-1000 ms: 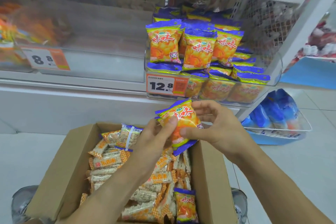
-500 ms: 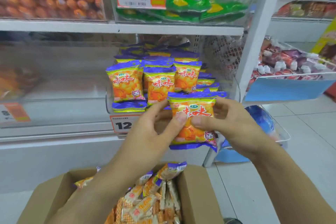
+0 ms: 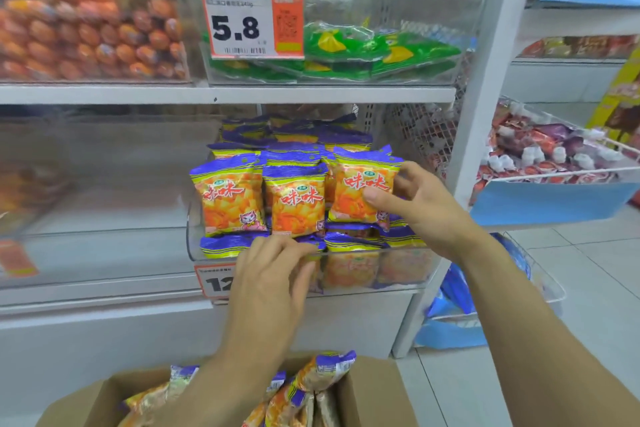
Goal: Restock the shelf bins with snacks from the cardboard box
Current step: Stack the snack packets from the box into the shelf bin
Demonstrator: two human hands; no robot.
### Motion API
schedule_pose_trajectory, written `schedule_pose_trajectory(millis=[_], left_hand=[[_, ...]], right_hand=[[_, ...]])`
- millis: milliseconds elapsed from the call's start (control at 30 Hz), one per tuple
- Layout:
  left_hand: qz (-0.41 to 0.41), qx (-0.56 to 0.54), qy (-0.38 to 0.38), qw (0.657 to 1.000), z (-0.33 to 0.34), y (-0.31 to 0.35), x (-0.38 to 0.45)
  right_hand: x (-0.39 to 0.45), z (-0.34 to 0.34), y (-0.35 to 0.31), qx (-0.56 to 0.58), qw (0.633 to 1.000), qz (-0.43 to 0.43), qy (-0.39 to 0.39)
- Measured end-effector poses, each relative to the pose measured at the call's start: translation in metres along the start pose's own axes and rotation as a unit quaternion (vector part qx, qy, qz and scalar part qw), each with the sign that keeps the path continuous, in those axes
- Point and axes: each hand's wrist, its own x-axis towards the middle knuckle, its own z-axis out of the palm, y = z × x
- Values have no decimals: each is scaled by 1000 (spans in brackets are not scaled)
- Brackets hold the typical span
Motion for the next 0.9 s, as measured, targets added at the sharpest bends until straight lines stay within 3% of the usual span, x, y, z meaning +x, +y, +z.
schedule_pose_trajectory(millis=[267,367,700,900], left_hand=[[-20,3,-5,1000,4,-1,3],[-25,-4,-4,1000,4,1,3],[-37,-5,-9,999,1,-1,3],[-44,-1,-32,999,-3,2,4]], right_hand=[[-6,-4,-3,-133,988,29,-77],[-7,3,-2,-206,978,4,-21],[-20,26,8,-216,964,-75,135],[-33,30,7,-267,946,-115,145]])
